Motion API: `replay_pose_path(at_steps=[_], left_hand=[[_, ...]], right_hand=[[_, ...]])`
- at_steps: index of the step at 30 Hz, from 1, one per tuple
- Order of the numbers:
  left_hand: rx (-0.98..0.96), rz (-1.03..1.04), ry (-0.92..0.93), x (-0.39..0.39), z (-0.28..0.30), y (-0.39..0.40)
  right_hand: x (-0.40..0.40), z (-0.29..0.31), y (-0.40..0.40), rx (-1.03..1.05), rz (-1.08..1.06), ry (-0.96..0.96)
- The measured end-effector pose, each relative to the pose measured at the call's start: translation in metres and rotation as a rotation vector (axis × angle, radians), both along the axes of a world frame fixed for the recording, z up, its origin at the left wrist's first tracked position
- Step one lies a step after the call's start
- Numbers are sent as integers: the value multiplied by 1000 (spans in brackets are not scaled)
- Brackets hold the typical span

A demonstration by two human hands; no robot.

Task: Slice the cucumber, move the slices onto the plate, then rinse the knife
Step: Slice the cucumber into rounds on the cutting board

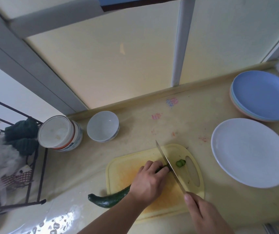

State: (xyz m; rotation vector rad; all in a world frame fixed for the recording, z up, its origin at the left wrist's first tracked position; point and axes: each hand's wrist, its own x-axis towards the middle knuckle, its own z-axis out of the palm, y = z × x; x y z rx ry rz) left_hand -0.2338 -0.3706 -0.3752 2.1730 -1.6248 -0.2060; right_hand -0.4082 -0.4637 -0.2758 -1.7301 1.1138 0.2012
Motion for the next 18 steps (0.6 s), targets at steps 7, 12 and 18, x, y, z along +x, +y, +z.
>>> replay_pose_path(at_steps=[7, 12, 18], left_hand=[[5, -11, -3, 1, -1, -1], [-4, -11, -4, 1, -2, 0], [-9, -10, -16, 1, -3, 1]], right_hand=[[7, 0, -1, 6, -4, 24], [16, -18, -4, 2, 29, 8], [11, -21, -8, 21, -61, -18]])
